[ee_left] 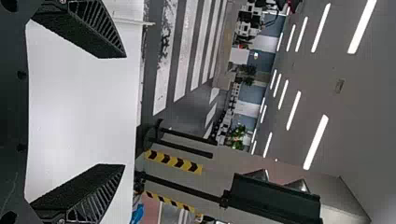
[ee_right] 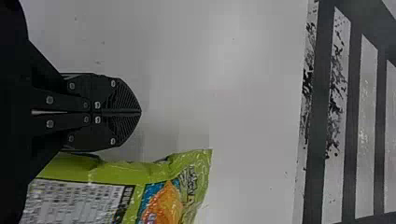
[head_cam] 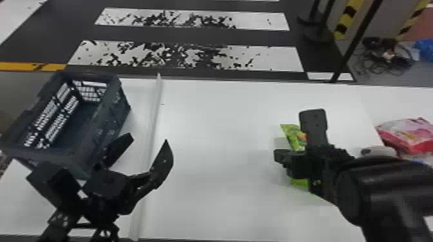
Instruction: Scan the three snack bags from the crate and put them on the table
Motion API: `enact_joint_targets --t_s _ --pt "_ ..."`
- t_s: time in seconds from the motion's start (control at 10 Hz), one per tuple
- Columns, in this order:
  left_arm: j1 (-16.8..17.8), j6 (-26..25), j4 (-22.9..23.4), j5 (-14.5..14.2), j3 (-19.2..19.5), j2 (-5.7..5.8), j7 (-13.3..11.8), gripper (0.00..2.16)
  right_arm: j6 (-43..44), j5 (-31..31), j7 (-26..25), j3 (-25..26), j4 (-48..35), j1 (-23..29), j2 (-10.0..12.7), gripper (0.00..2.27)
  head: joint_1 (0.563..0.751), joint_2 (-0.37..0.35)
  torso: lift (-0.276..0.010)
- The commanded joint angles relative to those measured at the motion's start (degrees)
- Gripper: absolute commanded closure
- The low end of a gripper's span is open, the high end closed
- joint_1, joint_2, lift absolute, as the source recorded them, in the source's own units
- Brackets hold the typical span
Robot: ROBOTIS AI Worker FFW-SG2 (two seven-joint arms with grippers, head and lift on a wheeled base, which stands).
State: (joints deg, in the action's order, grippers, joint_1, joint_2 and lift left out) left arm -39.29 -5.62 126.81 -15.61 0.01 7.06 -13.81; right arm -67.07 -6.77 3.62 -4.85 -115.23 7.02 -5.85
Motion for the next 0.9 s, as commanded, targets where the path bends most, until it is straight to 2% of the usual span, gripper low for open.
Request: enact_joint_targets --t_s 0.0,0.1,0.2,0.3,0.6,0.8 --pt "0.0 0.6 -0.2 0.8 -0.4 -0.20 0.6 0.03 1.4 -2.0 -0.1 3.7 -13.6 9.5 -0.4 2.13 0.695 -0.014 -0.094" --pt "0.0 0.6 -0.2 2.6 -1.2 -0.11 1.2 0.03 5.2 -2.6 -0.3 6.5 -17.2 13.0 -0.4 2.13 0.695 -0.016 -0.094" --pt "0.0 0.6 -0.2 2.9 -1.8 -0.11 1.2 0.03 6.8 -6.8 -0.2 10.4 -18.5 14.6 -0.3 2.13 0.695 -0.037 -0.094" --pt "0.0 0.7 -0.1 3.2 -2.2 -0.02 1.2 0.03 9.3 -7.5 -0.3 12.1 -18.6 15.7 -0.3 2.13 0.695 -0.070 -0.094" --pt "-1.1 2.1 0.8 3.4 -2.6 -0.02 1.3 0.03 18.2 -7.4 -0.2 12.9 -12.1 16.0 -0.3 2.13 0.695 -0.135 -0.094" --pt "-1.5 2.5 1.2 3.4 -2.5 -0.02 1.9 0.03 26.3 -5.8 -0.1 11.8 -5.2 14.6 -0.7 2.13 0.695 -0.150 -0.094"
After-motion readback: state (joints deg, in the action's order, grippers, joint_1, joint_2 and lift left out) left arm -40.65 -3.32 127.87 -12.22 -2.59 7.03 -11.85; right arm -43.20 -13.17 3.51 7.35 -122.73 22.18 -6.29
